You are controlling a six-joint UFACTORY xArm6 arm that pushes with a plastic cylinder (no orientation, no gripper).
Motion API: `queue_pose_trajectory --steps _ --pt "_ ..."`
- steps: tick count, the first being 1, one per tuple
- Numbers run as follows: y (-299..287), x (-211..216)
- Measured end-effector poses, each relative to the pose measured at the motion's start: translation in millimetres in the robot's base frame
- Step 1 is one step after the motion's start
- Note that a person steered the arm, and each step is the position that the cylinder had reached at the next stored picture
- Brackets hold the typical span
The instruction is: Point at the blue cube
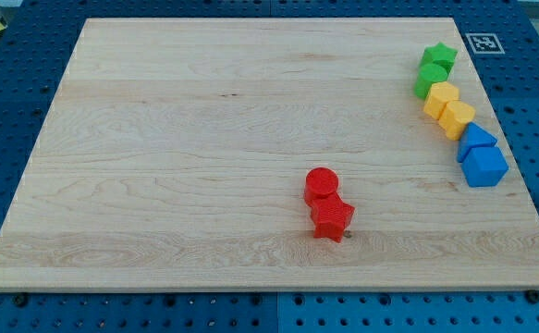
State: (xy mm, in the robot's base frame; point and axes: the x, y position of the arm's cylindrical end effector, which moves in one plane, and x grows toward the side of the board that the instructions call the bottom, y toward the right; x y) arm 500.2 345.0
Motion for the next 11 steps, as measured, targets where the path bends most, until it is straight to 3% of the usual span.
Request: queue_pose_trajectory --steps 4,6,11 --pt "-2.0 -19.4" --pt "-41.8 0.8" --pt "-59.4 -10.3"
